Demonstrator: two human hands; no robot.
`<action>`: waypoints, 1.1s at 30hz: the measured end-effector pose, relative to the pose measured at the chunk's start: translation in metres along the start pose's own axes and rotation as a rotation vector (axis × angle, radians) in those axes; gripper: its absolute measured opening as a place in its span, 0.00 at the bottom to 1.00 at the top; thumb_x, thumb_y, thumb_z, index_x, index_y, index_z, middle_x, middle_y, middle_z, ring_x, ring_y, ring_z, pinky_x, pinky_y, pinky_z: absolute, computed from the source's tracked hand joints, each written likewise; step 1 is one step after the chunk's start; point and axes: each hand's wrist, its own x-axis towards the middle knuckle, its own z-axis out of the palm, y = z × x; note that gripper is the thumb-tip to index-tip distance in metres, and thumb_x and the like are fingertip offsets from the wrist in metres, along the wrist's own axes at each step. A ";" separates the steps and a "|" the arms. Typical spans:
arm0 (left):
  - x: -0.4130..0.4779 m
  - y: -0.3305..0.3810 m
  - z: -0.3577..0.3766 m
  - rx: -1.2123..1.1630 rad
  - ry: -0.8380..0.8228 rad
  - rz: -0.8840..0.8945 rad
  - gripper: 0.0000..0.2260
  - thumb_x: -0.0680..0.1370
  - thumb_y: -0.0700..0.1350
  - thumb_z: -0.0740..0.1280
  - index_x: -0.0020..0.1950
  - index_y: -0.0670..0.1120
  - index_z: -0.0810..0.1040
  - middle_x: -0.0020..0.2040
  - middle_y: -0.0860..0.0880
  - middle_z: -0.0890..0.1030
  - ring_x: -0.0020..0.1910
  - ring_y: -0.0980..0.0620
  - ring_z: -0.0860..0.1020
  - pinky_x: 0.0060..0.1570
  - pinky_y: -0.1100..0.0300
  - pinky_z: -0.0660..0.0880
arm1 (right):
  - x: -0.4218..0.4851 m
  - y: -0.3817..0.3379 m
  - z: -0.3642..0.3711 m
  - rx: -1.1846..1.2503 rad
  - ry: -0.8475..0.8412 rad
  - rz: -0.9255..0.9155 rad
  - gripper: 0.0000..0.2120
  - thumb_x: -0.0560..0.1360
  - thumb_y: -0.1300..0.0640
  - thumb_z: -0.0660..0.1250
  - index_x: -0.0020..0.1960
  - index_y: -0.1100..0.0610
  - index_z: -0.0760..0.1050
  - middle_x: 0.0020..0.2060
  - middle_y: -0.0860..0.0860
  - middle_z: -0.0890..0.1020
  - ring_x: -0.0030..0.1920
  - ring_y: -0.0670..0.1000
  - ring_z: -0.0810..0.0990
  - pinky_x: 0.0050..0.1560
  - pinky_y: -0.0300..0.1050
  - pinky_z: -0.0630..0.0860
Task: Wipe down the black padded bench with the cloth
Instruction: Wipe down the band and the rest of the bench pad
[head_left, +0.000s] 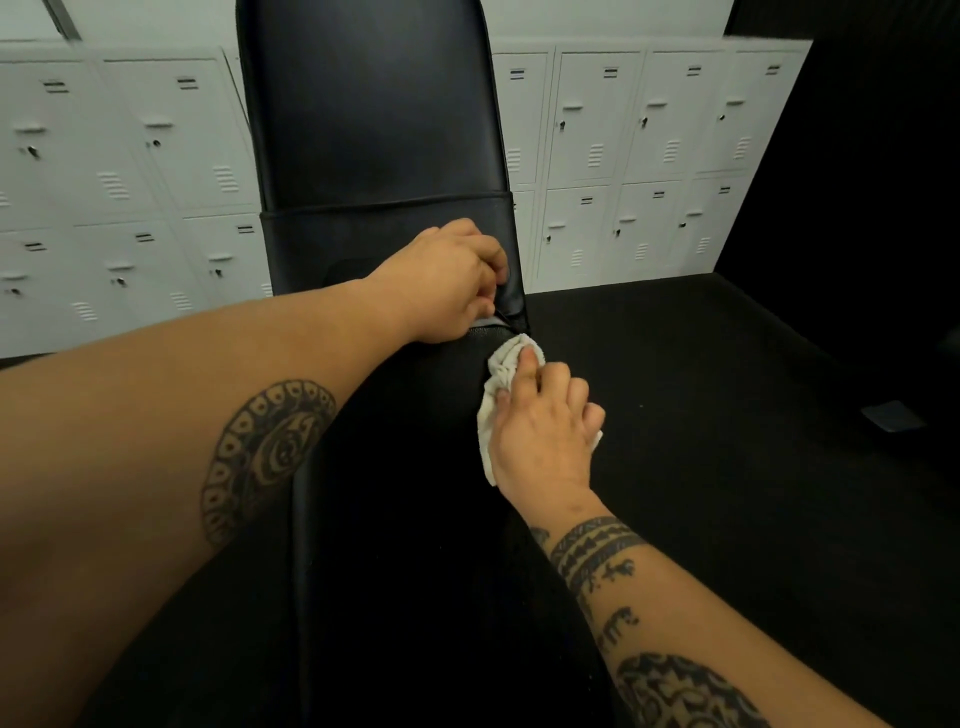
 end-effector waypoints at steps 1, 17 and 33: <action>0.000 0.000 0.001 -0.012 0.006 -0.002 0.07 0.79 0.50 0.70 0.50 0.50 0.86 0.62 0.58 0.78 0.64 0.51 0.69 0.66 0.50 0.68 | 0.004 -0.005 0.000 0.011 0.002 -0.002 0.27 0.83 0.47 0.51 0.79 0.55 0.54 0.63 0.54 0.68 0.58 0.56 0.67 0.55 0.55 0.63; -0.018 -0.002 0.011 -0.078 0.113 0.014 0.07 0.78 0.49 0.71 0.51 0.48 0.87 0.62 0.53 0.81 0.65 0.47 0.72 0.64 0.42 0.72 | 0.028 0.002 0.003 0.026 0.193 -0.254 0.24 0.78 0.51 0.57 0.70 0.61 0.71 0.51 0.58 0.75 0.47 0.60 0.72 0.44 0.55 0.70; -0.063 -0.008 -0.016 0.271 0.006 -0.056 0.16 0.84 0.51 0.61 0.64 0.46 0.83 0.72 0.50 0.77 0.73 0.44 0.73 0.73 0.40 0.65 | 0.003 -0.016 0.020 0.403 0.277 -0.169 0.24 0.76 0.56 0.71 0.69 0.61 0.73 0.59 0.59 0.75 0.59 0.57 0.71 0.63 0.53 0.70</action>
